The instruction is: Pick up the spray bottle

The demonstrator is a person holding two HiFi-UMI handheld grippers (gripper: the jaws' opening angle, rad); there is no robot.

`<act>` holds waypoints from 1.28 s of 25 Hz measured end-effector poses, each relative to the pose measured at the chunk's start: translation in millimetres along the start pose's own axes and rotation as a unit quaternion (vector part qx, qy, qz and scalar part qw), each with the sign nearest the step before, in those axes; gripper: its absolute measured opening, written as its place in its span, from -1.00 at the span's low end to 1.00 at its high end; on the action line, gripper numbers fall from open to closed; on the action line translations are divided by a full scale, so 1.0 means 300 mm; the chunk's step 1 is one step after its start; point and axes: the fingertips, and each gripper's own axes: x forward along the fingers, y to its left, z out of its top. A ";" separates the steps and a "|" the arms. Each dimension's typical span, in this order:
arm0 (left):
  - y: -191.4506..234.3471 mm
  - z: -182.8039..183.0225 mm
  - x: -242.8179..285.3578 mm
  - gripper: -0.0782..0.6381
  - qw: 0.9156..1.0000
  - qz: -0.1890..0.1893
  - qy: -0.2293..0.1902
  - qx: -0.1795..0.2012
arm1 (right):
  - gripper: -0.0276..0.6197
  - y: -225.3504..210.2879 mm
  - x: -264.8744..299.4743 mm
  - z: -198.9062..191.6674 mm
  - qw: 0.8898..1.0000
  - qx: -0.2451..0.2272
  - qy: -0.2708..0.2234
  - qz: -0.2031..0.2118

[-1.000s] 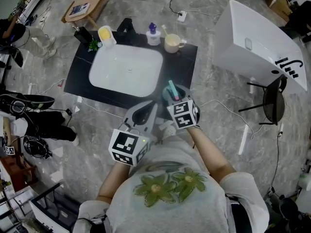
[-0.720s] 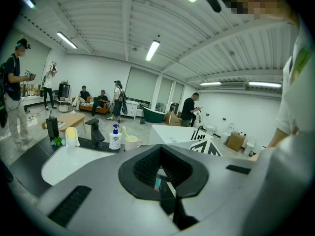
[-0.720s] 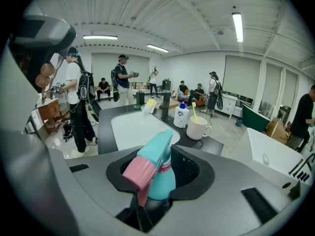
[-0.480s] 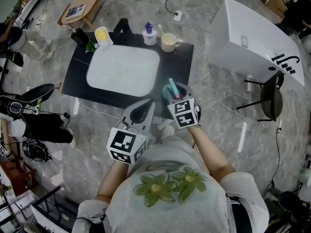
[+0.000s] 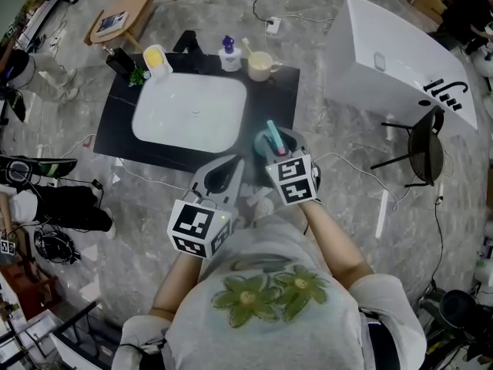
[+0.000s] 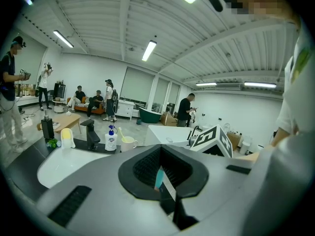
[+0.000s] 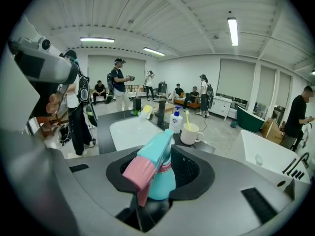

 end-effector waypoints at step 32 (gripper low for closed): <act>-0.009 -0.013 -0.074 -0.76 0.999 -0.033 -0.004 0.004 | -0.50 0.121 -0.305 0.308 0.993 -0.006 -0.113 -0.020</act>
